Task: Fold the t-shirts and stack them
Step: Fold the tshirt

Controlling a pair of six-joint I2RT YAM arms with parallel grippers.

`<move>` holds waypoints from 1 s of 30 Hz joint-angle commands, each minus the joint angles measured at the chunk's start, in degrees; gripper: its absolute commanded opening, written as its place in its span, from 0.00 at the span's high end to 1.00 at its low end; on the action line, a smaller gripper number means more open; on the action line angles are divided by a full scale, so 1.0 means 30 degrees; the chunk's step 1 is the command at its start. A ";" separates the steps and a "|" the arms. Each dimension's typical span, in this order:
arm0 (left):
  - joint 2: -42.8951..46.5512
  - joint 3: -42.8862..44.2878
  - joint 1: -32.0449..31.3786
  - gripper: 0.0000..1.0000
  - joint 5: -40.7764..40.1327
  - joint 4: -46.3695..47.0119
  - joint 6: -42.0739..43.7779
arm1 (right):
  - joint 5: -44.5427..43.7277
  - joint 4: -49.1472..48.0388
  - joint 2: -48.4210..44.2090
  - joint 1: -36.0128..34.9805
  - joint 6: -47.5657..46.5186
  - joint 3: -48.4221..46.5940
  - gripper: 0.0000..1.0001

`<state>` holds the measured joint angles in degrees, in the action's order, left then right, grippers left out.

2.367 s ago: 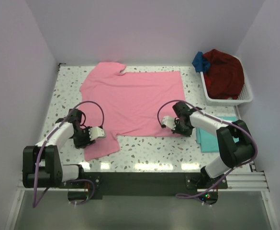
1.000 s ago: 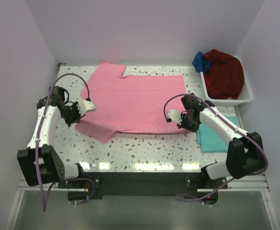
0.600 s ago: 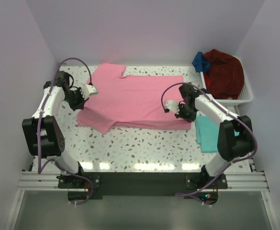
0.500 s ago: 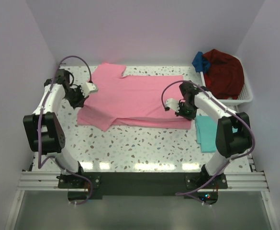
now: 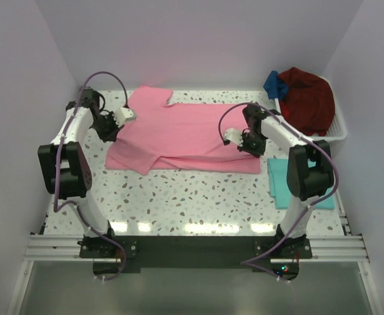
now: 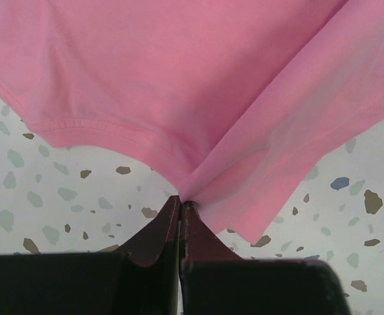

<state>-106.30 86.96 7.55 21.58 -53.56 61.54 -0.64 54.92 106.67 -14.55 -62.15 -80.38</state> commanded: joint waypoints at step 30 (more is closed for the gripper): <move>-0.2301 0.2215 -0.0671 1.00 -0.1012 0.1418 -0.0533 | -0.1220 -0.0024 0.2997 0.0571 -0.1168 -0.3617 1.00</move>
<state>-112.99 91.20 5.58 19.05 -51.37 60.55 -2.46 54.89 115.37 -13.15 -64.62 -88.47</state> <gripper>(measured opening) 0.019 0.014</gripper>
